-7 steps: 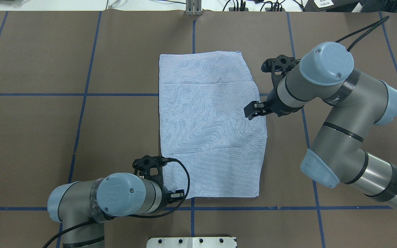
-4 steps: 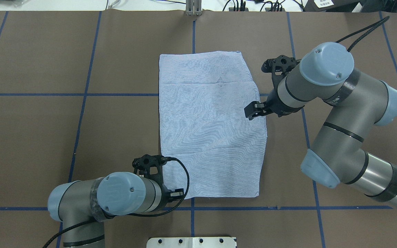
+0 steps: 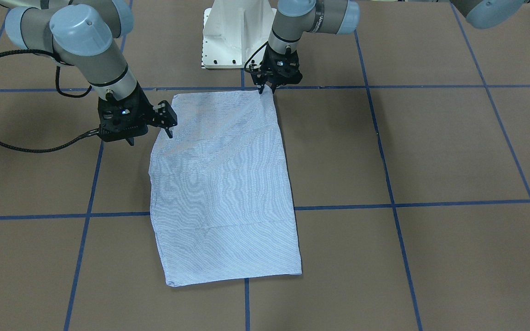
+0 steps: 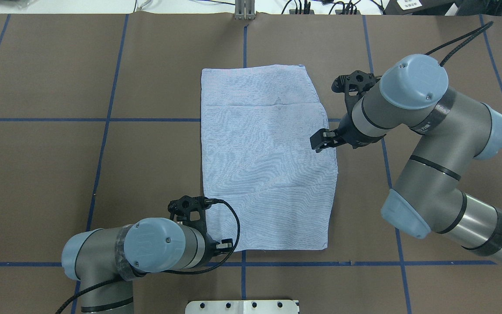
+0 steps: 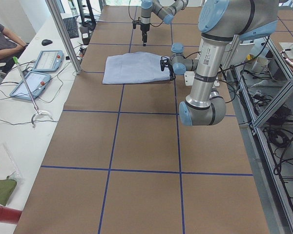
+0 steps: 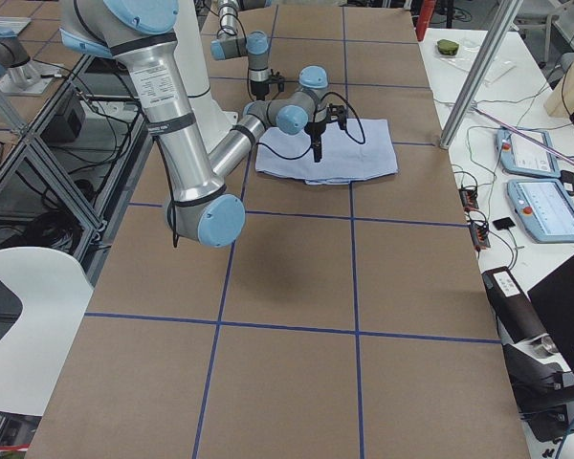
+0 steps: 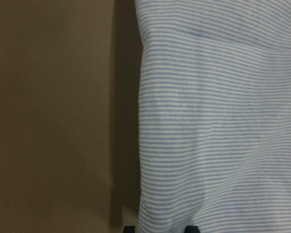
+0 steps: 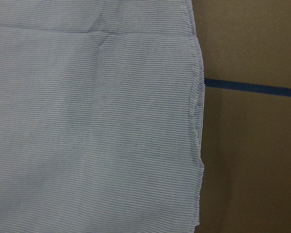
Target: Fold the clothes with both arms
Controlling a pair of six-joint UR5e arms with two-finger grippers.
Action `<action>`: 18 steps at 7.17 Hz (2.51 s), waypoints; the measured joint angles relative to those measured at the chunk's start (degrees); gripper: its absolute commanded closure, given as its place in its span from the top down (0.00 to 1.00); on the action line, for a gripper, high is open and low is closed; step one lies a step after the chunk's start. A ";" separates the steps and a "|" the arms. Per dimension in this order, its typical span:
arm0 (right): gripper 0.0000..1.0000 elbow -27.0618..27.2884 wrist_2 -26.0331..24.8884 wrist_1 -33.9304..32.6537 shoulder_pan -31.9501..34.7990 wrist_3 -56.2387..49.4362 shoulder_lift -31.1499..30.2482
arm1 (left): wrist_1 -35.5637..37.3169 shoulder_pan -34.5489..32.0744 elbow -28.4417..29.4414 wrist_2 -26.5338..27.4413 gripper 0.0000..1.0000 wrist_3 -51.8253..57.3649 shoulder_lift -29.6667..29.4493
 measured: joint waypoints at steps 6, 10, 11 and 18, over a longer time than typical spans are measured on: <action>1.00 0.66 -1.08 1.55 -2.85 7.69 -0.28 | 0.09 -2.17 -0.68 -0.45 0.00 0.07 -0.50; 1.00 0.55 -6.38 9.60 -11.31 22.32 -2.70 | 0.62 -2.81 -2.65 -2.73 0.00 0.46 0.39; 1.00 0.65 -7.19 9.83 -13.33 26.60 -2.79 | 0.69 -2.68 -2.81 -3.44 0.00 0.42 0.44; 1.00 1.60 -14.35 2.04 -22.28 54.69 -4.55 | 0.66 -2.37 -2.79 -3.85 0.00 0.39 0.28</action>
